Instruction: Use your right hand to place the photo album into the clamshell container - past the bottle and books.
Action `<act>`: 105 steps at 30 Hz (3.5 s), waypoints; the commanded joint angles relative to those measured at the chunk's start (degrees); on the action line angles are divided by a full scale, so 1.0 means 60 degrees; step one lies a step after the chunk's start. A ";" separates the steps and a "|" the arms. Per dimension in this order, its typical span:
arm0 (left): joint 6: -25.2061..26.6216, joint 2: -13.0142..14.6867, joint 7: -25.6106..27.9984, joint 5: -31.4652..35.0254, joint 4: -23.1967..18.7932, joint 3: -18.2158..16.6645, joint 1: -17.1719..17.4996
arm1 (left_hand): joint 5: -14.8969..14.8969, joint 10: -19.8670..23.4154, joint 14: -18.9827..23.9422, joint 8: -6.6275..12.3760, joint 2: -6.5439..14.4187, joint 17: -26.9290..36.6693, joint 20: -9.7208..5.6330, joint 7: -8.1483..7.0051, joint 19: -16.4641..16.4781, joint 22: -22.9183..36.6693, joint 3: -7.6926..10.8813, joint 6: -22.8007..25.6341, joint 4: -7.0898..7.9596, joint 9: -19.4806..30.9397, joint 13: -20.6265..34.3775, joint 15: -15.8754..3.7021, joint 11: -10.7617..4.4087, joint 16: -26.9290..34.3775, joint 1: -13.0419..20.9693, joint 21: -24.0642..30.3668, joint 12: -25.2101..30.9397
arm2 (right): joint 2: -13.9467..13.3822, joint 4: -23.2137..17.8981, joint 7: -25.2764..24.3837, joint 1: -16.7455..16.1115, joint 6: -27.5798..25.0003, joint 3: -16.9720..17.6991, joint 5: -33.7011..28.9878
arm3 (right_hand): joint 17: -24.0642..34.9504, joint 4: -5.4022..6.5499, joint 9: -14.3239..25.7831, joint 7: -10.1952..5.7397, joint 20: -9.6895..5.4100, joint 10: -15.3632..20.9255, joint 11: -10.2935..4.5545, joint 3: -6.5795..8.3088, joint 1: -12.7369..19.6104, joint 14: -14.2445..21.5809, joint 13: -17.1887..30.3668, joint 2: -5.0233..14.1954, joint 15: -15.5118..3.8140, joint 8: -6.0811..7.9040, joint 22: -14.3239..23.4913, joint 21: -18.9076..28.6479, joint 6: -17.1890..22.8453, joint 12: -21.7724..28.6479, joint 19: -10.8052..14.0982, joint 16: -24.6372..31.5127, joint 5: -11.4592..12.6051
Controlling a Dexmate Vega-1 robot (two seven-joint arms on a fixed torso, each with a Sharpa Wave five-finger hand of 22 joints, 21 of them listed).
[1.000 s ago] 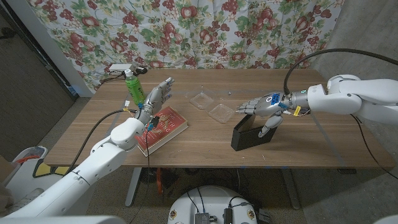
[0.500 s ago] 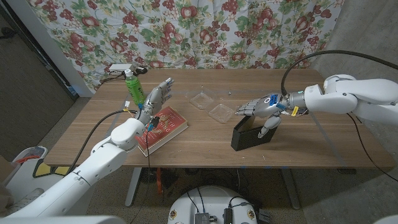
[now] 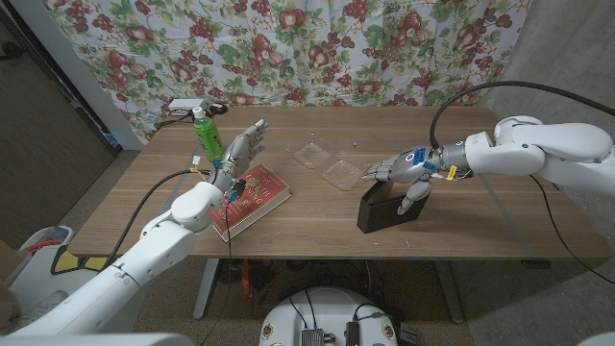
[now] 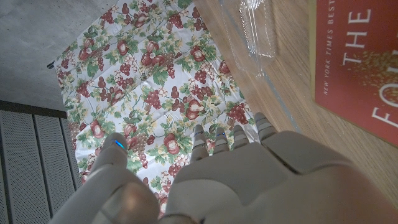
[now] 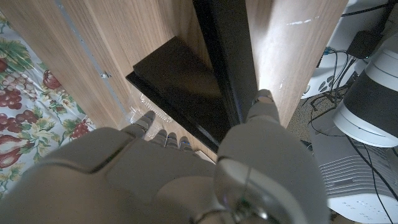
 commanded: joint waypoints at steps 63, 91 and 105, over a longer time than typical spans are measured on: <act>0.0109 0.0061 -0.0069 -0.0141 0.0021 -0.0002 -0.0025 | -0.0009 -0.0031 -0.0557 -0.0037 0.0057 0.0033 -0.0053 0.0029 -0.0028 0.0029 -0.0034 0.0048 0.0012 0.0036 0.0015 0.0056 0.0046 0.0052 -0.0042 0.0042 0.0024 | 0.0662 0.0528 0.1120 0.0781 -0.0063 -0.1007 0.0249 | 0.0076 -0.0079 0.0101 -0.0227 0.0079 0.0009 -0.0232 0.0463 0.0959 -0.0142 0.0118 0.0425 -0.0251 0.0042 0.0042 0.0147 -0.0204 0.0330 0.0874 0.0157 -0.0315; 0.0013 0.0070 -0.0004 -0.0108 -0.0086 -0.0061 0.0157 | -0.0008 -0.0017 -0.0556 -0.0036 0.0061 0.0033 -0.0057 0.0024 -0.0016 0.0029 -0.0052 0.0058 0.0014 0.0036 0.0015 0.0053 0.0051 0.0054 -0.0049 0.0047 0.0029 | 0.0590 0.0481 0.0786 0.0477 -0.0431 -0.0889 0.0508 | 0.0644 -0.0076 0.0262 -0.0498 -0.0624 0.0651 -0.0520 0.1302 0.2031 0.1072 0.0513 0.1216 -0.0687 0.0216 0.0084 0.0550 0.0626 0.1077 0.3058 0.0728 -0.1172; -0.0046 0.0047 0.0012 -0.0109 -0.0084 -0.0082 0.0217 | -0.0008 0.0009 -0.0553 -0.0035 0.0059 0.0033 -0.0059 0.0019 -0.0007 0.0029 -0.0064 0.0067 0.0015 0.0036 0.0016 0.0056 0.0053 0.0055 -0.0056 0.0050 0.0039 | 0.0647 0.0544 0.0640 0.0444 -0.0531 -0.0905 0.0659 | 0.1283 0.0046 0.0425 -0.1396 -0.0946 0.1603 -0.1333 0.1611 0.2232 0.1853 0.0829 0.1229 -0.1263 0.0815 0.0097 0.0495 0.2615 0.1846 0.3860 0.1249 -0.1270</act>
